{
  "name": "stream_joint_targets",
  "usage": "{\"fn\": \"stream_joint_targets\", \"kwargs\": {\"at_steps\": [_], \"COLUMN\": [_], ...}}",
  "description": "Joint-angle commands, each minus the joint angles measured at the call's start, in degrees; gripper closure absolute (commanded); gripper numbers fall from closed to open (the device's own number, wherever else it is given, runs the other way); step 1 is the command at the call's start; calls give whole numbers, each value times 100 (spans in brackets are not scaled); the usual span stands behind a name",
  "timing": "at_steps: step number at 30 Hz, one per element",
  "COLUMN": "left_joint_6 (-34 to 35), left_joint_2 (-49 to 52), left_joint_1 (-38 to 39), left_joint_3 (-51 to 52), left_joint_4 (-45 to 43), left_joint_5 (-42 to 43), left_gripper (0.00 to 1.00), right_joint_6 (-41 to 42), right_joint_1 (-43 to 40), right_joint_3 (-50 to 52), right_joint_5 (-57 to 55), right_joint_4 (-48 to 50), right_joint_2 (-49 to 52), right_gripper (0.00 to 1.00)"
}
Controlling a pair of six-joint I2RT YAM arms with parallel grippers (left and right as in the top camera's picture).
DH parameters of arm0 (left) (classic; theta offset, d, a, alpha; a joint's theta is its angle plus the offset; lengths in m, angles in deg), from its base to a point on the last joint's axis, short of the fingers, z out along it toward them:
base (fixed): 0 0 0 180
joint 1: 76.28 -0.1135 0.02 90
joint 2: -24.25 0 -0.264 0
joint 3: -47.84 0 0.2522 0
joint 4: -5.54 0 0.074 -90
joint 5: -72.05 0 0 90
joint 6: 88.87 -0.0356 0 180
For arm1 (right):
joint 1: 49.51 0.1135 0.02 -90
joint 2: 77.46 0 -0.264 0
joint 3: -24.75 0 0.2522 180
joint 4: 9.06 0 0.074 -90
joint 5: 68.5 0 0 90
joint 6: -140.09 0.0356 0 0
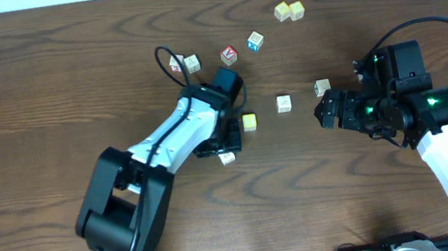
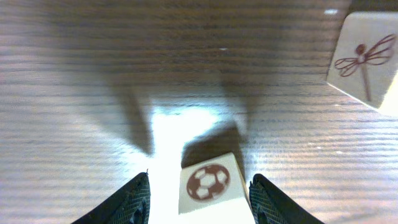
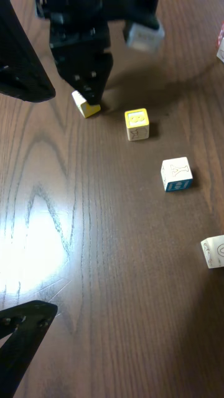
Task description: Lift 4 blocks
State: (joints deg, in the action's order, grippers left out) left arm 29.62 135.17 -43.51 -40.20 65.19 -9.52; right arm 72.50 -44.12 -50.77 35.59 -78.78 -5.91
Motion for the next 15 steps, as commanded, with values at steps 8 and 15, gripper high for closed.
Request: {"fn": "stream_joint_targets", "kwargs": {"at_steps": [8, 15], "left_joint_6": [13, 354], "left_joint_2": [-1187, -1849], "left_joint_1": [-44, -424], "left_joint_3": [-144, -144], "left_joint_4": [57, 334], "left_joint_5": [-7, -13], "left_gripper": [45, 35], "right_joint_6": [-90, -404], "right_joint_1": [144, 964], "right_joint_3": [0, -46], "right_joint_5": [9, 461], "right_joint_4": [28, 208], "right_joint_2": [17, 610], "right_gripper": [1, 1]}}
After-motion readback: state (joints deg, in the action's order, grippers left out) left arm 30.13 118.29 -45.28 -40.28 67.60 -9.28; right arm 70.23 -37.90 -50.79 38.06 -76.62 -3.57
